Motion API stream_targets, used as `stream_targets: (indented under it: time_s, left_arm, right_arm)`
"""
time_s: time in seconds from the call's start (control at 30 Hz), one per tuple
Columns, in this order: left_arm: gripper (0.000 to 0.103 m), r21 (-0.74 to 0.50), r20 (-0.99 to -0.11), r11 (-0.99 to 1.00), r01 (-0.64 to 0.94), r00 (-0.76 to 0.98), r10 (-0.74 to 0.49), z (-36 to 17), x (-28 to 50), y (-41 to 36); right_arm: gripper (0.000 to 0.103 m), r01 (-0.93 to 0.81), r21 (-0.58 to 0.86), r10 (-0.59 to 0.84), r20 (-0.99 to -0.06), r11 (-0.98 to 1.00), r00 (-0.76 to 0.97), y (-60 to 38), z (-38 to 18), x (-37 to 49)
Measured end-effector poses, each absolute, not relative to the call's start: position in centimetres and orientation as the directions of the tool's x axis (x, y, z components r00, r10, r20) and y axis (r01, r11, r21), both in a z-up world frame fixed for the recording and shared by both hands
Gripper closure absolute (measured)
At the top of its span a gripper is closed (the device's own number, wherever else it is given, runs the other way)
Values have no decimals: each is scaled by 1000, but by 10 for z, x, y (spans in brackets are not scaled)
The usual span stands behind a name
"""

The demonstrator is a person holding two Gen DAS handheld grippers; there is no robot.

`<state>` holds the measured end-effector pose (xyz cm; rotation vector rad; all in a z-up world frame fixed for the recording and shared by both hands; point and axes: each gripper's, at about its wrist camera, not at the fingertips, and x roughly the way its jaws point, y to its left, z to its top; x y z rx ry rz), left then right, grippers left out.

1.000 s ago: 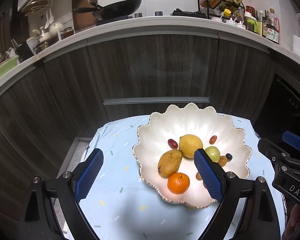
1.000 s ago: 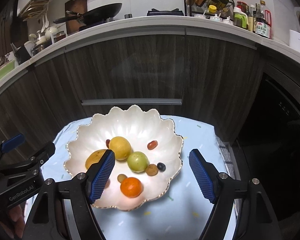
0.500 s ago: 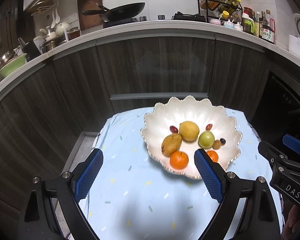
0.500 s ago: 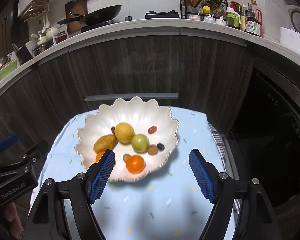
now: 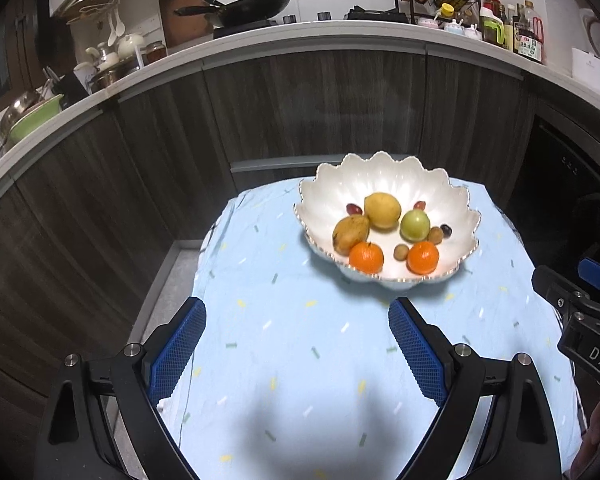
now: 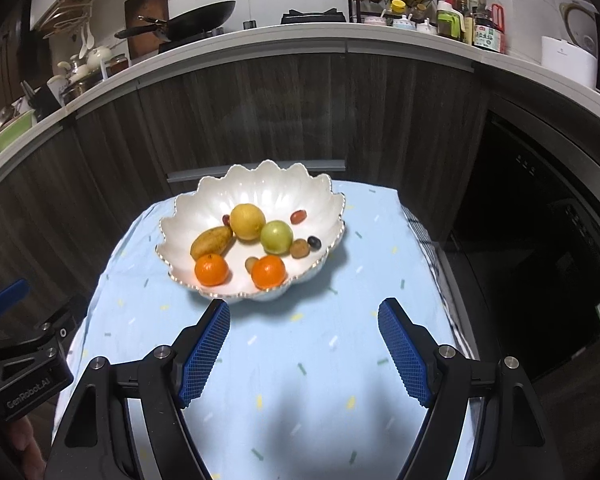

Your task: Organize fruits

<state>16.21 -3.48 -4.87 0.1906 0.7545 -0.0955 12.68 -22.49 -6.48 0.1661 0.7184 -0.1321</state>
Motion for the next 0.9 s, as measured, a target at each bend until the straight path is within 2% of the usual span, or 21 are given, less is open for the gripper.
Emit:
stream_targets:
  time_s: [0.9]
  left_arm:
    - [9,106,-700,983,148,713,-32,-38,70,-11]
  right_arm:
    - [26,182,135,-50,-654,974,755,-210,-53,29]
